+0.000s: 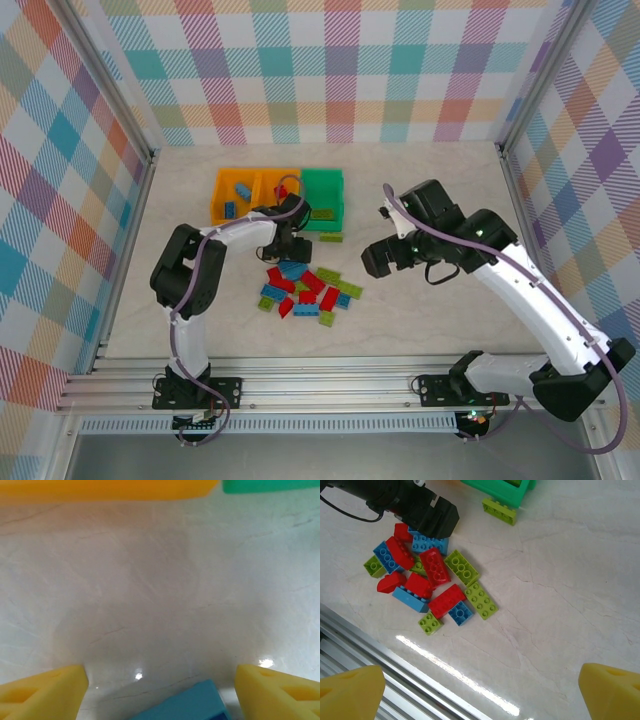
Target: Sort the legos into containers by color
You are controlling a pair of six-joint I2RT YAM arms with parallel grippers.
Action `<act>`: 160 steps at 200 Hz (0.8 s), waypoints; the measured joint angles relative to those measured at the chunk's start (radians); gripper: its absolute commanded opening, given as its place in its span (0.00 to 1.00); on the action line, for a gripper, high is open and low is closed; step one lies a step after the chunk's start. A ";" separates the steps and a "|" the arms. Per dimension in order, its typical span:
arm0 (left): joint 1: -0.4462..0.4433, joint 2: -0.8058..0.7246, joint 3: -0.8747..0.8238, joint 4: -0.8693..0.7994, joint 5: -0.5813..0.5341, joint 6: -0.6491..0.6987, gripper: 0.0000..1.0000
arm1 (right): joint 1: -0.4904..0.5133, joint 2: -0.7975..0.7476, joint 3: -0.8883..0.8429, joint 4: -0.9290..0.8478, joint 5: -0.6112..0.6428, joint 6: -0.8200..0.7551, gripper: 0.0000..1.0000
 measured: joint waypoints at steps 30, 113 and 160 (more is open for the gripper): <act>0.072 -0.051 -0.072 0.002 -0.039 -0.024 0.86 | 0.000 0.020 0.000 0.023 -0.015 0.014 1.00; 0.103 -0.206 -0.171 0.035 0.073 0.027 0.95 | 0.000 0.045 0.000 0.052 -0.052 0.045 1.00; 0.099 -0.166 -0.171 -0.009 -0.010 0.057 0.80 | 0.000 0.053 0.000 0.060 -0.059 0.049 1.00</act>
